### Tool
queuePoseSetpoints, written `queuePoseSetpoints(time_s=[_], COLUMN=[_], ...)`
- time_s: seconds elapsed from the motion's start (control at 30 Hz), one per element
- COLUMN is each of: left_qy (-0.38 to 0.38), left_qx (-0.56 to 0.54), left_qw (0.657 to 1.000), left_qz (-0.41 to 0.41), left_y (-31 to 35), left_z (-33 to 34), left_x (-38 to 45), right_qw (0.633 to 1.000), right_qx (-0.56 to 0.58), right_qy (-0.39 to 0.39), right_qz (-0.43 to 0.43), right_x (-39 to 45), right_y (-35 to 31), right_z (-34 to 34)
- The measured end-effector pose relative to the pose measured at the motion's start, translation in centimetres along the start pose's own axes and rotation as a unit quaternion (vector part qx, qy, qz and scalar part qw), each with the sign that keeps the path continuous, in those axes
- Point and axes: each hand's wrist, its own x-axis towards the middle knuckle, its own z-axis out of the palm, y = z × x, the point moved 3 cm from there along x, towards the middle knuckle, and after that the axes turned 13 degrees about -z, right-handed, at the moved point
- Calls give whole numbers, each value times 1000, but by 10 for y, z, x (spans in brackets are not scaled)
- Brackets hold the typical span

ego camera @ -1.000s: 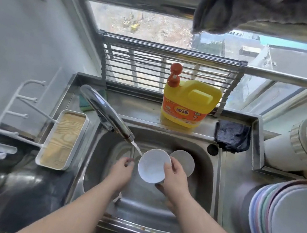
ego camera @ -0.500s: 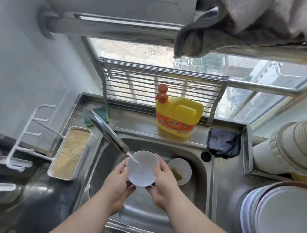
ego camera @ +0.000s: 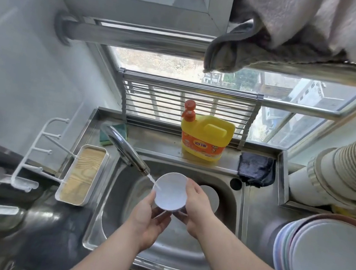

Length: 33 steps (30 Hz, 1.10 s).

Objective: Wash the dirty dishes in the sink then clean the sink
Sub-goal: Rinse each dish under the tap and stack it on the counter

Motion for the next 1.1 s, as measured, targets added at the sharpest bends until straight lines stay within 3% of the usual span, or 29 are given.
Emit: queuePoseSetpoints(time_s=[0.2, 0.37, 0.53, 0.7, 0.8, 0.87, 0.93, 1.1], left_qy=[32, 4, -37, -53, -85, -105, -95, -13], left_qx=[99, 43, -62, -31, -23, -66, -87, -22], left_qw=[988, 993, 997, 991, 984, 978, 978, 990], left_qz=[110, 106, 1, -122, -157, -166, -163, -141], left_y=[11, 22, 19, 13, 14, 14, 14, 12], left_z=[-9, -17, -15, -12, -12, -13, -15, -29], left_x=[-12, -10, 4, 10, 11, 12, 14, 17], right_qw=[987, 993, 984, 898, 860, 866, 894, 957], right_qx=[115, 86, -124, -340, -403, -402, -358, -244], right_qy=[30, -34, -126, -206, -221, -208, -192, -145], right_qz=[112, 77, -26, -186, -220, -211, -186, -59], right_x=[8, 7, -5, -1, 1, 1, 2, 0], right_y=[32, 32, 5, -8, -14, -17, -15, -6], right_z=[18, 22, -3, -14, -9, -3, 7, 34])
